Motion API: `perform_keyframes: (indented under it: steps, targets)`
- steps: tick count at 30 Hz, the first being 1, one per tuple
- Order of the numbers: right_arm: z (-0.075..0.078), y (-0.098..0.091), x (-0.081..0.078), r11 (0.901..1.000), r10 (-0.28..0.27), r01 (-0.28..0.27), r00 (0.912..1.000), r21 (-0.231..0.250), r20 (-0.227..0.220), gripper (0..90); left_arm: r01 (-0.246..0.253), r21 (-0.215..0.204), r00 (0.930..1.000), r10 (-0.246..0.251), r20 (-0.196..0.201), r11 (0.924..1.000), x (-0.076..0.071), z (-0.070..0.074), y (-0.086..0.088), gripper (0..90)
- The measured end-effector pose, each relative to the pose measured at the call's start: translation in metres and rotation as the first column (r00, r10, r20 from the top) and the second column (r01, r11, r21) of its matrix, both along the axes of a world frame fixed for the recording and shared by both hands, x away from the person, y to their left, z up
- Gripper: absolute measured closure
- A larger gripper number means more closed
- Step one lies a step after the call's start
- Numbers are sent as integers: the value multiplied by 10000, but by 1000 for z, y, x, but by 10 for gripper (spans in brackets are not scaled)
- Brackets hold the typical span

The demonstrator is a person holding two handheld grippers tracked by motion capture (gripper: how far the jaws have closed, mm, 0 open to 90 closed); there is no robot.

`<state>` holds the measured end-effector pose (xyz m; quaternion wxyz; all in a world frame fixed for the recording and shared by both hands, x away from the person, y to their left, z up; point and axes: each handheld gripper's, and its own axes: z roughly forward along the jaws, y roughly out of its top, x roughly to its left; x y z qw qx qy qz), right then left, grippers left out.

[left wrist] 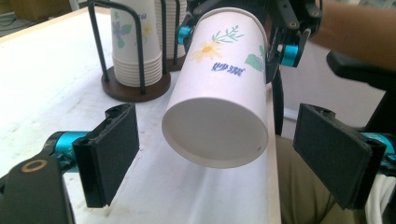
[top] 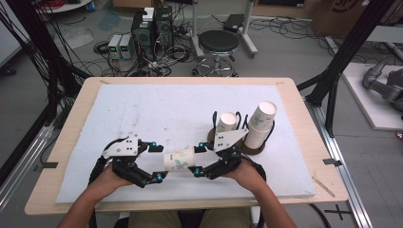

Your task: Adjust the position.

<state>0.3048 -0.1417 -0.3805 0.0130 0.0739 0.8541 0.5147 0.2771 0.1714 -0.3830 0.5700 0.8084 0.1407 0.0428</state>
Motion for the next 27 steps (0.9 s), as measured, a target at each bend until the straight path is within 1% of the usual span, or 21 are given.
perform_keyframes:
  steps: [1, 2, 3, 5, 7, 11, 12, 13, 14, 15, 17, 19, 21, 22, 24, 25, 26, 27]
  targets:
    - [0, 0, 0, 10000, 0, 0, 10000, 0, 0, 343, -23, 139, 10000, 23, 42, 9999, 0, 2, 1, 146]
    - [4, 4, 1, 9996, 74, -71, 9999, -291, 100, 343, -46, 239, 10000, 45, 52, 9997, 0, 4, 1, 146]
    - [4, 4, 1, 9996, 74, -71, 9999, -291, 100, 343, 3, 383, 10000, -5, 67, 9993, 1, 5, 2, 146]
    - [9, 8, 2, 9976, 132, -113, 9995, -682, 281, 342, 6, 594, 10000, -11, 82, 9982, 1, 8, 2, 147]
    - [16, 15, 3, 9936, 260, -212, 9988, -1107, 420, 342, 9, 807, 9999, -18, 108, 9967, 2, 10, 2, 147]
    - [22, 19, 5, 9893, 408, -326, 9977, -1421, 549, 342, -2, 1158, 9999, -15, 144, 9933, 3, 13, 2, 147]
    - [24, 21, 5, 9872, 423, -325, 9973, -1560, 598, 342, 30, 1256, 9999, -46, 126, 9921, 3, 13, 1, 148]
    - [25, 23, 6, 9850, 482, -362, 9965, -1689, 676, 342, 2, 1269, 9999, -16, 107, 9919, 3, 14, 1, 149]
    - [28, 26, 6, 9811, 499, -349, 9960, -1903, 746, 342, 29, 1386, 9999, -44, 109, 9903, 4, 15, 1, 149]
    - [28, 26, 6, 9811, 499, -349, 9960, -1903, 746, 342, 29, 1386, 9999, -44, 109, 9903, 4, 15, 1, 150]
    - [32, 30, 6, 9747, 591, -395, 9948, -2200, 832, 342, 57, 1557, 9999, -71, 80, 9878, 5, 16, 0, 155]
    - [33, 32, 7, 9728, 647, -425, 9938, -2278, 908, 342, 79, 1755, 9999, -93, 75, 9844, 5, 16, -2, 155]
    - [36, 36, 6, 9668, 746, -497, 9931, -2506, 908, 342, 154, 1970, 9999, -166, 44, 9803, 6, 15, -4, 158]
    - [37, 37, 7, 9646, 800, -515, 9917, -2585, 1011, 342, 181, 2083, 9998, -191, 28, 9779, 6, 16, -5, 158]
    - [40, 41, 6, 9570, 876, -543, 9905, -2849, 1056, 342, 231, 2191, 9997, -237, 1, 9754, 6, 16, -6, 160]
    - [42, 44, 6, 9496, 946, -536, 9883, -3087, 1195, 342, 270, 2221, 9996, -277, 1, 9746, 7, 16, -7, 161]
    - [43, 46, 5, 9448, 1019, -570, 9871, -3227, 1239, 342, 268, 2249, 9996, -271, -18, 9740, 7, 16, -8, 162]
    - [44, 47, 5, 9407, 1071, -593, 9861, -3340, 1267, 342, 299, 2371, 9995, -308, -1, 9710, 7, 17, -8, 165]
